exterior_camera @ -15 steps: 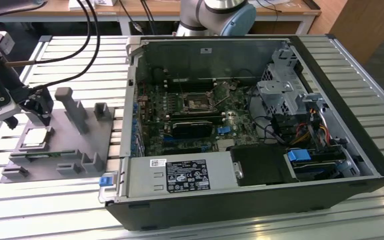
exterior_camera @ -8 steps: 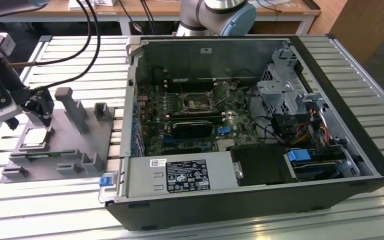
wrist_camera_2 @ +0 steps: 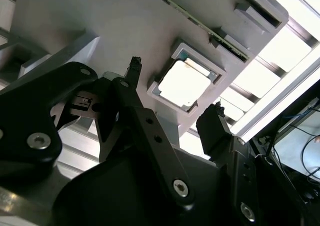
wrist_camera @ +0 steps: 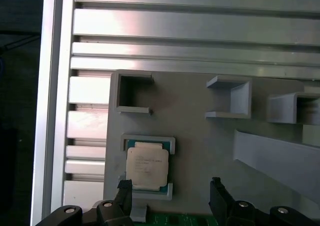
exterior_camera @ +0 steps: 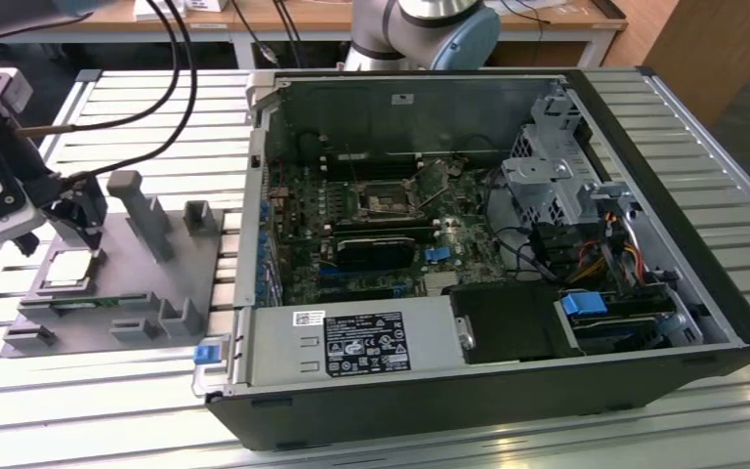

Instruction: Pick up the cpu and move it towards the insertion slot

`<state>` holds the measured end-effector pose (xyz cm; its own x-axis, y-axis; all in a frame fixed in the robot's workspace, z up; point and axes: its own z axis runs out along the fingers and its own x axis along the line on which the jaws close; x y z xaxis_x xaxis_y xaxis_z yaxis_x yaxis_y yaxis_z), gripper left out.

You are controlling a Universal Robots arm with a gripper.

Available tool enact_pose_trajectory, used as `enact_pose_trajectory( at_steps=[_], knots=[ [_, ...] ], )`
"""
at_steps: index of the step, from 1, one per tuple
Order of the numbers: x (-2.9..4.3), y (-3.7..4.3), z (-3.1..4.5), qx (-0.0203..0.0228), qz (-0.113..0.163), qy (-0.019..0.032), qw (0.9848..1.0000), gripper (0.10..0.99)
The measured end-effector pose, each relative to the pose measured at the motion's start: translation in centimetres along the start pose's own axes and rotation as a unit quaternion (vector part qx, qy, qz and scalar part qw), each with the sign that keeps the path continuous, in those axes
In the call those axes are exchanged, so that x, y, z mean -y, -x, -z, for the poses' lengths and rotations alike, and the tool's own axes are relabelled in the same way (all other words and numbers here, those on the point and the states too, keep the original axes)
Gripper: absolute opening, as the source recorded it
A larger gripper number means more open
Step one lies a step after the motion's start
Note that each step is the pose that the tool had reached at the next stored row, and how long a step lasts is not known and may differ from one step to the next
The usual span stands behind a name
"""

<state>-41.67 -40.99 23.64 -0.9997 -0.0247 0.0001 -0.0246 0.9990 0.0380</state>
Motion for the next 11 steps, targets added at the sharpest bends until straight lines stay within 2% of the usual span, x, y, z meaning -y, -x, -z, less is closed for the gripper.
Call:
enact_pose_trajectory(
  at_steps=[11],
  knots=[
    [0.01, 0.00, -0.44, 0.0000, 0.000, 0.0004, 1.0000, 0.722]
  ],
)
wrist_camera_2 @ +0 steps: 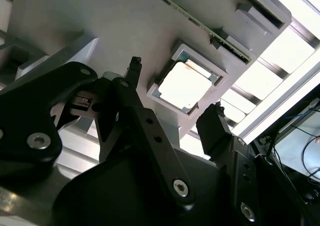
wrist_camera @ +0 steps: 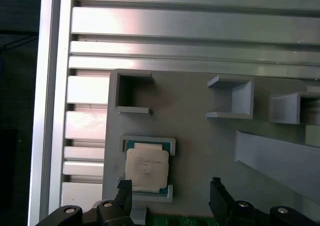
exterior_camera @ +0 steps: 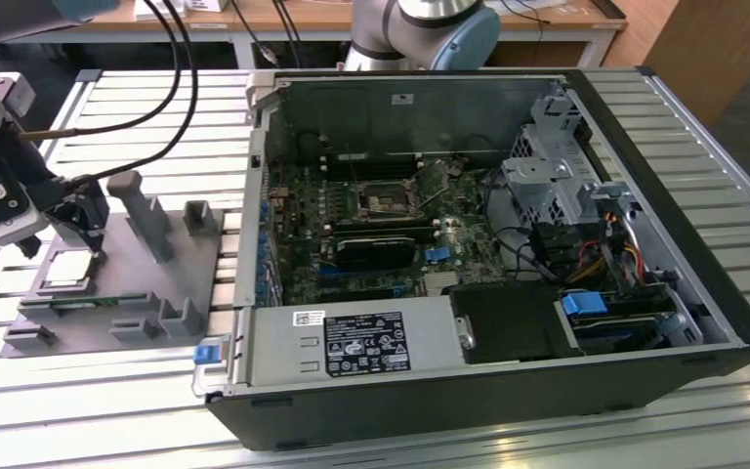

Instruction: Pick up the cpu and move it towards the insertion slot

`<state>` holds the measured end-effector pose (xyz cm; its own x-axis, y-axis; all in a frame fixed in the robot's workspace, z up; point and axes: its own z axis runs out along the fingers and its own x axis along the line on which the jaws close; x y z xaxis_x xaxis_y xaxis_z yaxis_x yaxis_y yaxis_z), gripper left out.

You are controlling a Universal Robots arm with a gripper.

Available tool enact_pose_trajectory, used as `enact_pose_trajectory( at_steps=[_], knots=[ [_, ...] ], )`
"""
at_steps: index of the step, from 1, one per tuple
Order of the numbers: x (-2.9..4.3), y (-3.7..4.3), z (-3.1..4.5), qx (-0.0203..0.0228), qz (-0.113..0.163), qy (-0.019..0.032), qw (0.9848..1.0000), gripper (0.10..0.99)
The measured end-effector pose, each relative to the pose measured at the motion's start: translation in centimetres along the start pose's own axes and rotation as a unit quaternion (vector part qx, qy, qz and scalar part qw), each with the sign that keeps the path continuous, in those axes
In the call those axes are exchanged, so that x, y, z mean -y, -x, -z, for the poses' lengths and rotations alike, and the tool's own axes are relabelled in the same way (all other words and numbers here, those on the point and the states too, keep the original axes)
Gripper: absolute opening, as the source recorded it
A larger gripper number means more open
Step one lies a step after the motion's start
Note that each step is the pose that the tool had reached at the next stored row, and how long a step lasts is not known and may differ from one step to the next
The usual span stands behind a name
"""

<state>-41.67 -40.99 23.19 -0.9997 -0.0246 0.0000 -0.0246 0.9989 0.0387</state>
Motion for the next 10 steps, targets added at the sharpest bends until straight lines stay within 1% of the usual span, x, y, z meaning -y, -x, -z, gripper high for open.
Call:
enact_pose_trajectory(
  at_steps=[10],
  knots=[
    [0.02, 0.00, -0.46, 0.0000, 0.000, 0.0000, 1.0000, 0.722]
  ],
)
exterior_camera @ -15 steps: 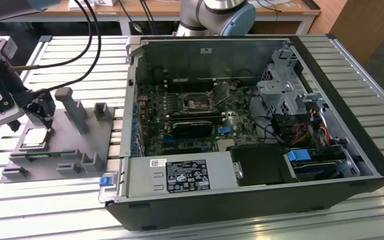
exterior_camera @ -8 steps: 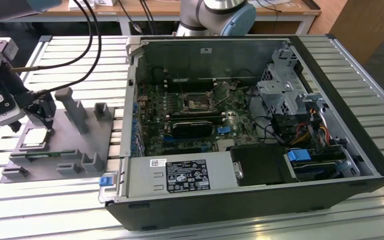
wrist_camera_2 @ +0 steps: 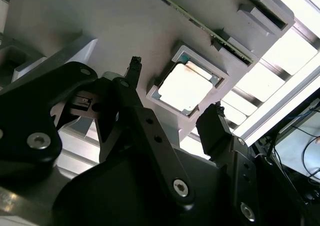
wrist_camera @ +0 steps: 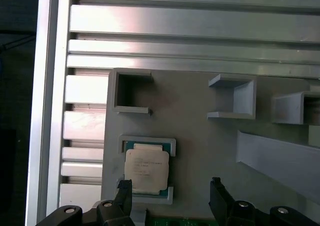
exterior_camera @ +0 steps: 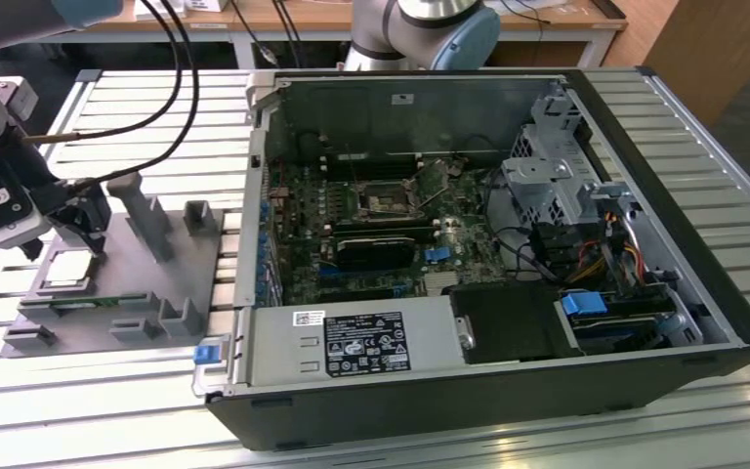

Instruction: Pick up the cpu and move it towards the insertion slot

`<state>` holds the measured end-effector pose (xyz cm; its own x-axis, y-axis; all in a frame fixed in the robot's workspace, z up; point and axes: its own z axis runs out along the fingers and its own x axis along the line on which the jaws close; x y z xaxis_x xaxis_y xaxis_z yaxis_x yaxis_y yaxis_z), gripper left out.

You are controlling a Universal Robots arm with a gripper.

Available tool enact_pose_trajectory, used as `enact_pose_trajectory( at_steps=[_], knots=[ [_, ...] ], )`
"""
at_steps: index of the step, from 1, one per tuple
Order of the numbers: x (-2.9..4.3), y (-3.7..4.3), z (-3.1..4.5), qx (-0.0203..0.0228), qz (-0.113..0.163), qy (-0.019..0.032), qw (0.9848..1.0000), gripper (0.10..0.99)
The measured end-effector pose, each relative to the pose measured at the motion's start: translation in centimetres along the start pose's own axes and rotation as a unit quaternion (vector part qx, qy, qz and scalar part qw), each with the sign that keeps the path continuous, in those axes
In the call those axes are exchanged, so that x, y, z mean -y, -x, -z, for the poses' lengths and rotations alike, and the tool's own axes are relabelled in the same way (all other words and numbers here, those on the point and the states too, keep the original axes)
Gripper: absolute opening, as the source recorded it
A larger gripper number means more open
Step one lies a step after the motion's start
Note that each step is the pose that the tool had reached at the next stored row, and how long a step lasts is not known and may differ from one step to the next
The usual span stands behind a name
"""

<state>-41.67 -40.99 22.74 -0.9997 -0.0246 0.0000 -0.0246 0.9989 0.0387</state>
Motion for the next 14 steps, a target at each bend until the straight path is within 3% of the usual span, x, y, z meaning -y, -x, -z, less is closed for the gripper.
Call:
enact_pose_trajectory(
  at_steps=[14],
  knots=[
    [0.02, -0.02, -0.48, 0.0000, 0.000, 0.0000, 1.0000, 0.722]
  ],
)
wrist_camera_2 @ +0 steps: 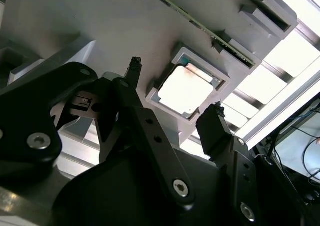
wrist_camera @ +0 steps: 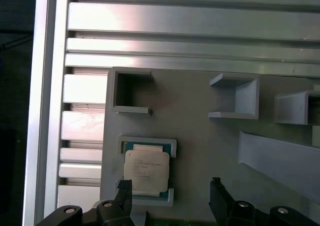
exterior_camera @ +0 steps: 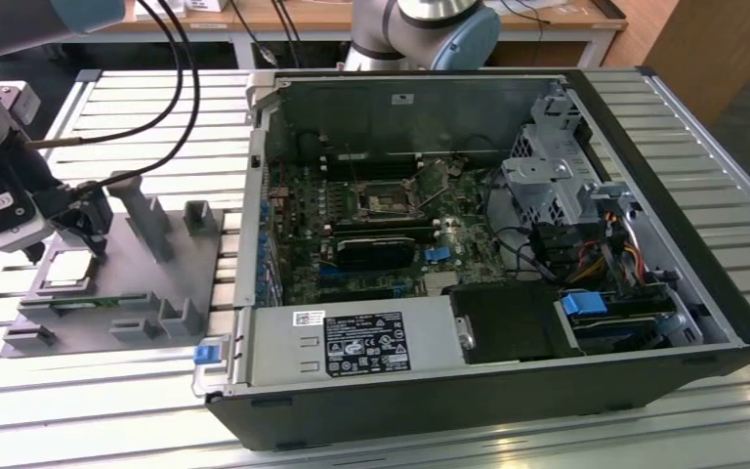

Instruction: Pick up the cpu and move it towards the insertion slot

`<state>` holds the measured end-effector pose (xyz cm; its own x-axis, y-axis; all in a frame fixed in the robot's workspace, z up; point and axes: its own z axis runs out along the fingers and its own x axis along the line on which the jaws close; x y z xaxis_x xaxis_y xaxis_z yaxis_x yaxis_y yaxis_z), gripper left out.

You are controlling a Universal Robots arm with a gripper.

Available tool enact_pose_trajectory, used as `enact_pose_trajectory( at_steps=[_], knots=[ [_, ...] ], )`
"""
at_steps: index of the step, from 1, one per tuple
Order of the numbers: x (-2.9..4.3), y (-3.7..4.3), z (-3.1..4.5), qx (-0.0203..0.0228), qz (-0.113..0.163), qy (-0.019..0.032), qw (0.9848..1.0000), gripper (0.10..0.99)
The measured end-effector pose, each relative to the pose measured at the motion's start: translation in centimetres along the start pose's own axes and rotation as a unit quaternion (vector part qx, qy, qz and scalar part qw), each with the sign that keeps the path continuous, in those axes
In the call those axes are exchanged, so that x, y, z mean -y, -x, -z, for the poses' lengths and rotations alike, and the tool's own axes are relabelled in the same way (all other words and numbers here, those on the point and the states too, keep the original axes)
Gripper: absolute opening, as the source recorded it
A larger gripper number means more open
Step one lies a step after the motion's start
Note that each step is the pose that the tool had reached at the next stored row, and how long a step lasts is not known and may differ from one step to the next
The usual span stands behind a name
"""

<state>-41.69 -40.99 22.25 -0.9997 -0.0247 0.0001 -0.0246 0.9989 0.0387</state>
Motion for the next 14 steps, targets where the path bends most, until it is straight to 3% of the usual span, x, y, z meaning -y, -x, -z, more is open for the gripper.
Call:
enact_pose_trajectory(
  at_steps=[14],
  knots=[
    [0.02, -0.02, -0.49, 0.0000, 0.000, 0.0000, 1.0000, 0.722]
  ],
)
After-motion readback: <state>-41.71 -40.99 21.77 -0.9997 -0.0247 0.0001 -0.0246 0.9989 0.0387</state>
